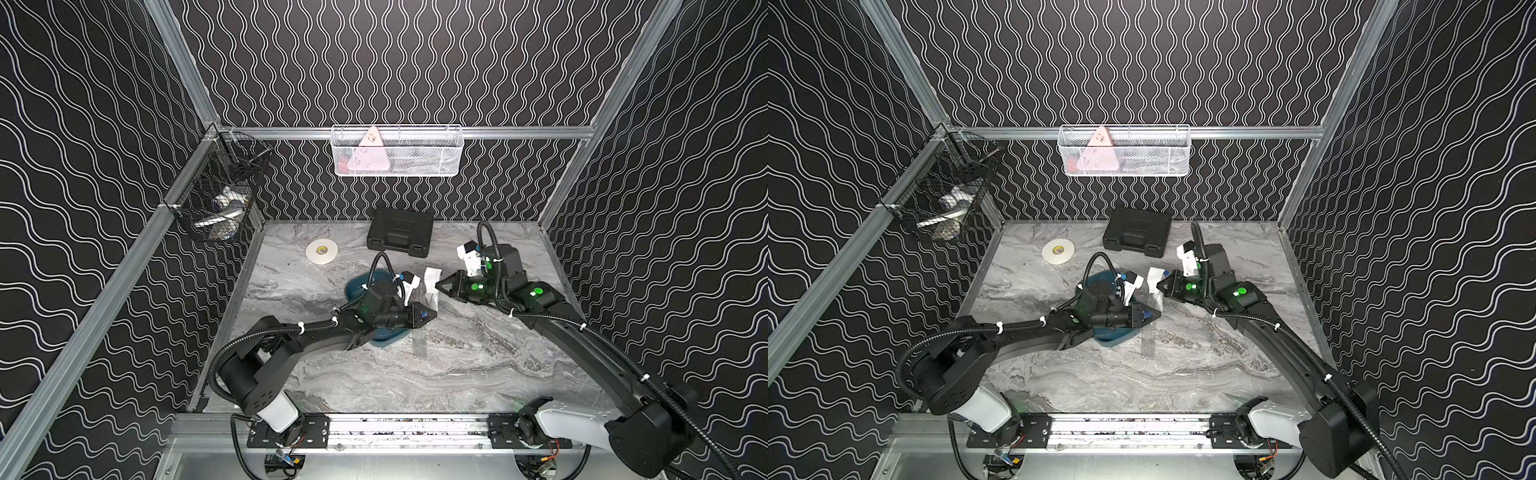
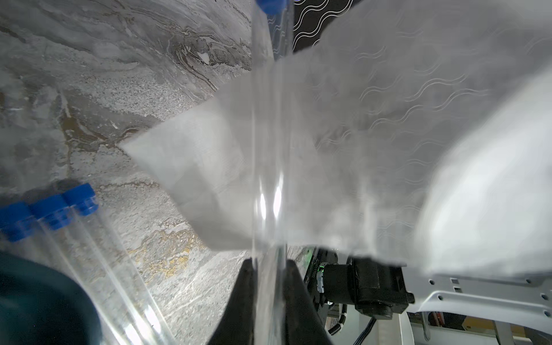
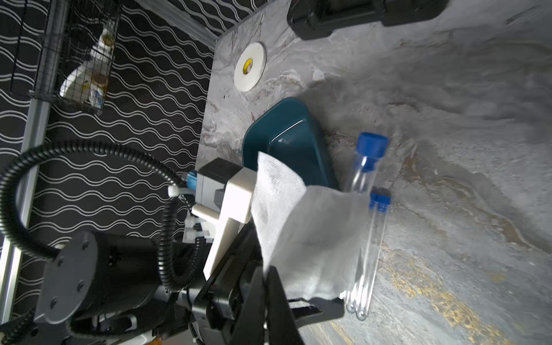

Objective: Wipe the exteriors of test tubes
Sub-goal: Place the cleaning item in the test tube.

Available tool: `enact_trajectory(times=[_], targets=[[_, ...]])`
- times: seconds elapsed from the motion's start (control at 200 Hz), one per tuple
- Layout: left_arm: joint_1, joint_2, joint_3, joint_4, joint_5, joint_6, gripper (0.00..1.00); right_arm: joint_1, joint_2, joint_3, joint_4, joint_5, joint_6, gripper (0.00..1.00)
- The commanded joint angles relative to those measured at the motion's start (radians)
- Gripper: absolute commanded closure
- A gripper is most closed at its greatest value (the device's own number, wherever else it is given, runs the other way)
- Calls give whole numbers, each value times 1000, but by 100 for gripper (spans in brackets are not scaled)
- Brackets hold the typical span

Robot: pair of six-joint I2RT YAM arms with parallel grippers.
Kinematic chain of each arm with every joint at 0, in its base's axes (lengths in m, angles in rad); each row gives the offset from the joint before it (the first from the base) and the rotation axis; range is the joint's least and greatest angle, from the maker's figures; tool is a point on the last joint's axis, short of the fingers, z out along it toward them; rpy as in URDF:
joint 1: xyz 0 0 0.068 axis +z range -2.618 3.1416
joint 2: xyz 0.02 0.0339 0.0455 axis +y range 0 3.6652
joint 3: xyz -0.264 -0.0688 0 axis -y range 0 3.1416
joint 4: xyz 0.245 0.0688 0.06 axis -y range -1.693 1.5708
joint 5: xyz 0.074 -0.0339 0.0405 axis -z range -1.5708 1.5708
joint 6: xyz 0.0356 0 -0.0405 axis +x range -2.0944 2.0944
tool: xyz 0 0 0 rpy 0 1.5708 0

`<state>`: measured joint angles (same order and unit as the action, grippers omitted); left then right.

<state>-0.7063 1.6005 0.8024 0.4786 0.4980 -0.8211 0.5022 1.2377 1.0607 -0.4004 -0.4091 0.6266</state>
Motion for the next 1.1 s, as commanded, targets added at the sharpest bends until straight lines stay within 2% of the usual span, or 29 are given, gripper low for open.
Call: enact_trajectory(times=[0.0, 0.16, 0.3, 0.505, 0.806, 1.096], targets=[[2, 4, 11, 54, 12, -23, 93, 17, 25, -22, 67, -3, 23, 100], [2, -2, 3, 68, 16, -32, 93, 27, 76, 2, -5, 100, 5, 100], [1, -7, -10, 82, 16, -46, 93, 27, 84, 10, -5, 111, 3, 84], [2, 10, -24, 126, 21, -77, 93, 27, 92, 26, -10, 103, 6, 70], [2, 29, -34, 176, 28, -111, 93, 27, 89, 38, -21, 100, 12, 66], [2, 35, -39, 200, 30, -127, 93, 27, 78, 103, -165, 231, -11, 65]])
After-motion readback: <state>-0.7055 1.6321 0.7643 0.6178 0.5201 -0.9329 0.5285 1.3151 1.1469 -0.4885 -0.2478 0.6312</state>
